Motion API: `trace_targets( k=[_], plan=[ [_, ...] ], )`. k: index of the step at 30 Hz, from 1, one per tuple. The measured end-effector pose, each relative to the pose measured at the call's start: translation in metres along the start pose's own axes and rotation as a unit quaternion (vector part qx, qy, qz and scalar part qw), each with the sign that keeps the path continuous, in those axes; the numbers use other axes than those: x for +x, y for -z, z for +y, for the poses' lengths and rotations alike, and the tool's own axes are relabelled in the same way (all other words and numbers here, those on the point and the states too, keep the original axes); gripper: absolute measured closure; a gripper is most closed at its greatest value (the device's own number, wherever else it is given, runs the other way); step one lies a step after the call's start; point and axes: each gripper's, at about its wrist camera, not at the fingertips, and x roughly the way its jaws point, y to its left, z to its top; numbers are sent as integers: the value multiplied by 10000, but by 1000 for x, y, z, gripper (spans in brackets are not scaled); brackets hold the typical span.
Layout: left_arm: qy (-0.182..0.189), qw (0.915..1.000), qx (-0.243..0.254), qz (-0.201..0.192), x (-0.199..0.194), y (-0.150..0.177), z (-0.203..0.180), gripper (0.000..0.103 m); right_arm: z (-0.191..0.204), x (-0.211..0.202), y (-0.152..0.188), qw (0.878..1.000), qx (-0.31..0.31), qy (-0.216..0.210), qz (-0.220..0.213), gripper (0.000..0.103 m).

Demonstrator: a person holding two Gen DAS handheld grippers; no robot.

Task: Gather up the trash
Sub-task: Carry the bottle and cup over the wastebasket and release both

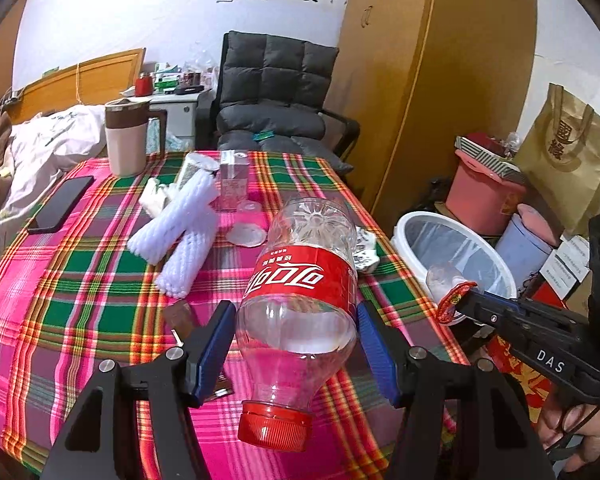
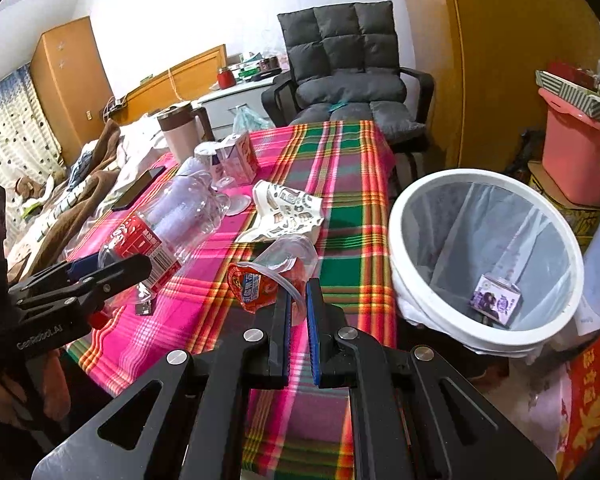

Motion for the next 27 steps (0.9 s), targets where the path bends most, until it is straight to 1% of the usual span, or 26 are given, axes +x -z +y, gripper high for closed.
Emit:
trace_targets(
  k=[14,21,27],
  plan=[
    [364,9988,315,52,14,-10,-42,41,-28,-16,5,9993,223,241,-169,93],
    [625,9964,547,136,32,-19,-71,41,-50,-23,4,9981,357,453,-231,93],
    [875,9930,777,187,51,-27,-100,41,-78,-30,5,9953,581,732,-264,93]
  ],
)
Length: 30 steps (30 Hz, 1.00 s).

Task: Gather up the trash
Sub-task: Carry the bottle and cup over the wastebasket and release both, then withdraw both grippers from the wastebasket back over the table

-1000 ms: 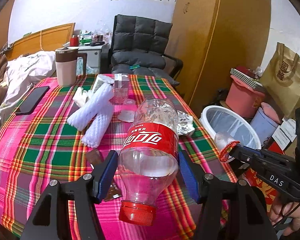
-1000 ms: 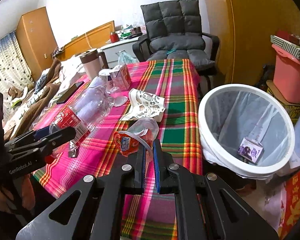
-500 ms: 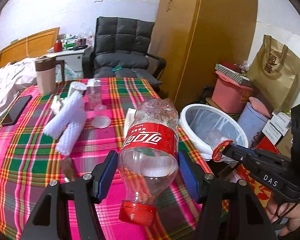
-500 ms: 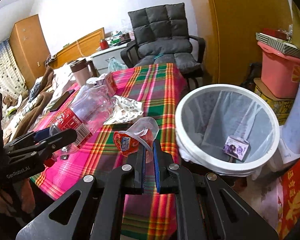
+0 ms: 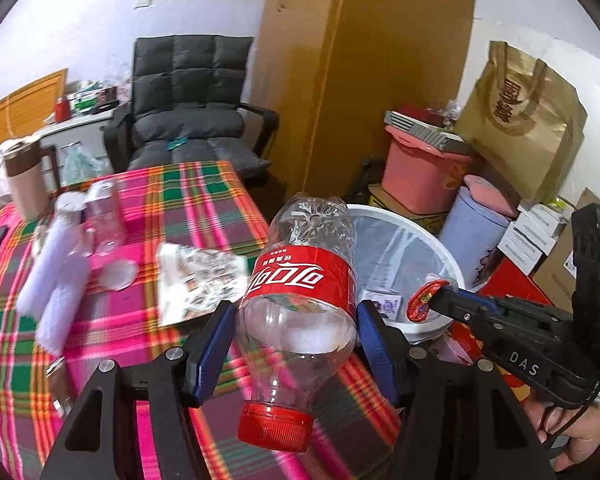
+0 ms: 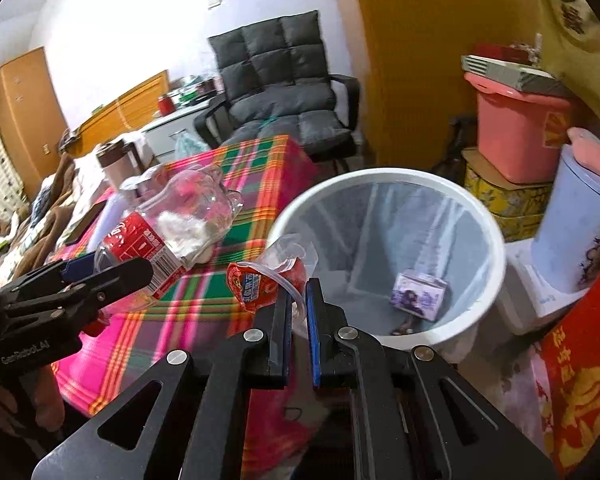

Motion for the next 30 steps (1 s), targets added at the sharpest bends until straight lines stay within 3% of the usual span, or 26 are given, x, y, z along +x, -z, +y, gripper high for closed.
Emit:
trace_targets(
  k=[23,25,29,30],
  plan=[
    [439,9972,342,502,84,-18,-44,40,-53,22,3,9964,410,581,452,93],
    [447,9972,324,513,88,-20,-44,40,-55,23,2,9962,398,618,469,91],
    [473,9975,307,419,89,-23,-44,40,-59,23,0,9957,443,690,439,69],
    [474,9976,307,392,89,-24,-44,40,-60,22,0,9957,452,690,426,69]
  ],
)
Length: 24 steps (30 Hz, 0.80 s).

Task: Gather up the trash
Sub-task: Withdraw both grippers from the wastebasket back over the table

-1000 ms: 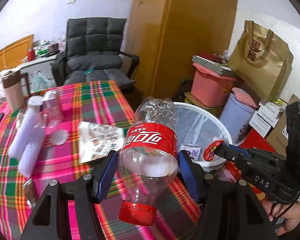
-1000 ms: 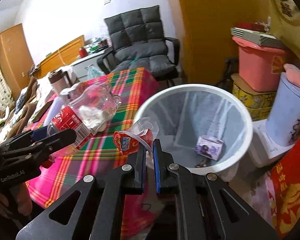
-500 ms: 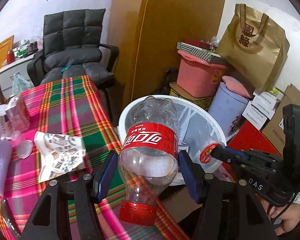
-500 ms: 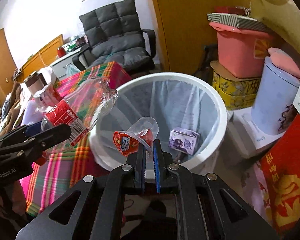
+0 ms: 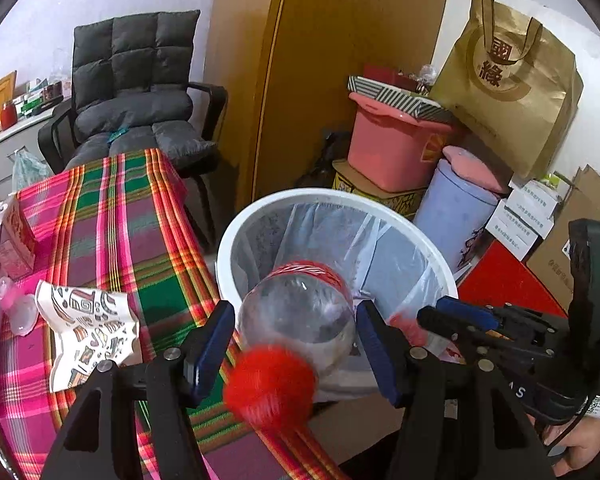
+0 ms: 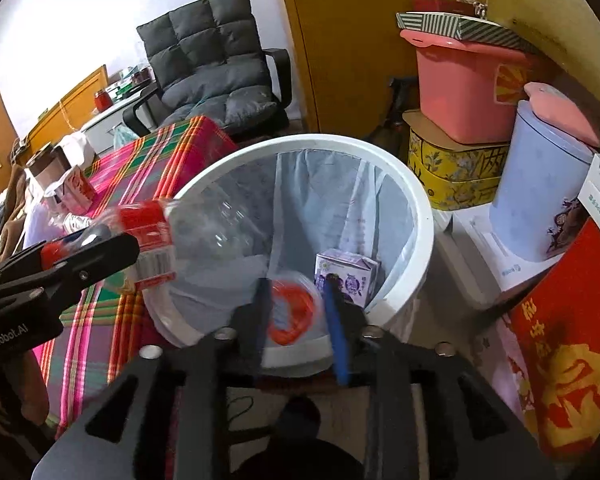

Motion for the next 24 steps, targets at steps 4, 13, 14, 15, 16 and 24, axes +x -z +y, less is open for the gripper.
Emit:
trace_targets(
  k=[4,13,14,15,16,24],
  plan=[
    [-14,10000,-59,-72,-5,-1,3,40,1,-4,-2,10000,-10,-7,-70,68],
    [-102,9995,-198,-216,-29,8,10,40,10,-17,0,9996,-37,-143,-254,68],
    [-144,9994,-198,-235,-32,9,11,40,11,-18,0,9995,-49,-156,-271,68],
    [-180,9993,-206,-249,-35,11,12,40,13,-19,1,9994,-62,-165,-284,68],
    [-203,9992,-230,-259,-38,12,13,40,16,-21,2,9993,-87,-204,-305,68],
    [-425,9977,-411,-336,-67,33,28,40,35,-32,8,9969,-280,-571,-474,66]
  ],
)
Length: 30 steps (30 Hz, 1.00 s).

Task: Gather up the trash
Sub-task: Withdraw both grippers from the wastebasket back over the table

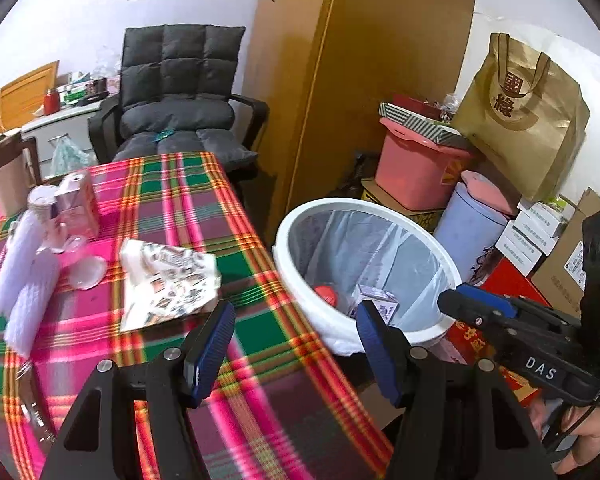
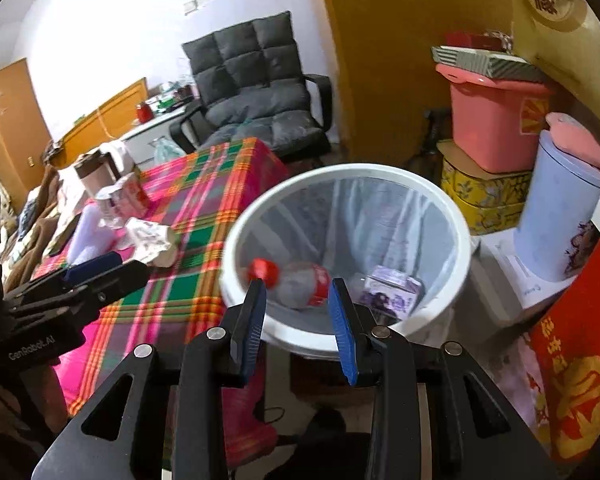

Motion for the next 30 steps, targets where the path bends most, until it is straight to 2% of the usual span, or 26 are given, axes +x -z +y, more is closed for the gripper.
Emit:
trace_targets(
  k=[3,4,16,30],
  plan=[
    [-100,9999,-29,-45,-11,6,7,40,9,-2,2,9999,-63,-118,-47,53],
    [-151,9999,-51,-54,-15,8,10,40,12,-2,2,9998,-92,-159,-40,53],
    [-579,9978,-270,-151,-50,29,39,40,44,-7,8,9974,-497,-522,-57,52],
    [-1024,9924,-671,-160,-81,53,83,40,75,-4,12,9923,-753,-966,167,52]
  ],
)
